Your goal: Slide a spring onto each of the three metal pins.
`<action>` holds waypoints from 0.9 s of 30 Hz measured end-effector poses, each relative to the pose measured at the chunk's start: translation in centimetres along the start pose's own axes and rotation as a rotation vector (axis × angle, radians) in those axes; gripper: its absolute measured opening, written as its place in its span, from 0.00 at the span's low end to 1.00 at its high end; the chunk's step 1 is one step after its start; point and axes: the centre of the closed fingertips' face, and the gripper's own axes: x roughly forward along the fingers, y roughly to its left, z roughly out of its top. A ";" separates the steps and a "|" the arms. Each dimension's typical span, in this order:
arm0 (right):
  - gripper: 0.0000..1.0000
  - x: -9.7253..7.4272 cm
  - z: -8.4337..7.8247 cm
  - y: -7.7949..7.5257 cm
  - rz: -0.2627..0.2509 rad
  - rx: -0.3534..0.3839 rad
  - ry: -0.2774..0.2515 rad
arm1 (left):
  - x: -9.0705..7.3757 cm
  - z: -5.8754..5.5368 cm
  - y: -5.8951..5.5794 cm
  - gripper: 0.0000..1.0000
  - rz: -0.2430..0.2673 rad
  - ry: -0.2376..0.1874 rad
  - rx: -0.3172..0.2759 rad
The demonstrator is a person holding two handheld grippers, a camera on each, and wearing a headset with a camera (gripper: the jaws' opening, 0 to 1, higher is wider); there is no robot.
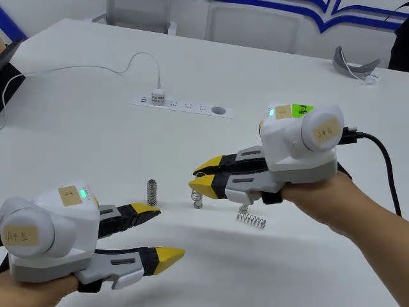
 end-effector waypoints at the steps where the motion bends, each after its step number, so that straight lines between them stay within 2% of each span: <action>1: 0.12 0.0 0.1 -0.2 -0.005 0.001 -0.001 | 0.0 0.0 0.0 0.47 -0.001 0.001 0.000; 12: 0.12 0.4 -0.3 -3.2 -0.107 0.058 -0.002 | 0.0 -0.4 0.2 0.48 0.000 0.009 -0.008; 20: 0.12 1.6 -1.6 -3.9 -0.120 0.078 0.035 | -0.1 -0.5 0.2 0.48 -0.001 0.012 -0.013; 27: 0.12 1.9 -2.4 -4.4 -0.121 0.097 0.046 | -0.2 -0.7 0.4 0.48 0.003 0.017 -0.016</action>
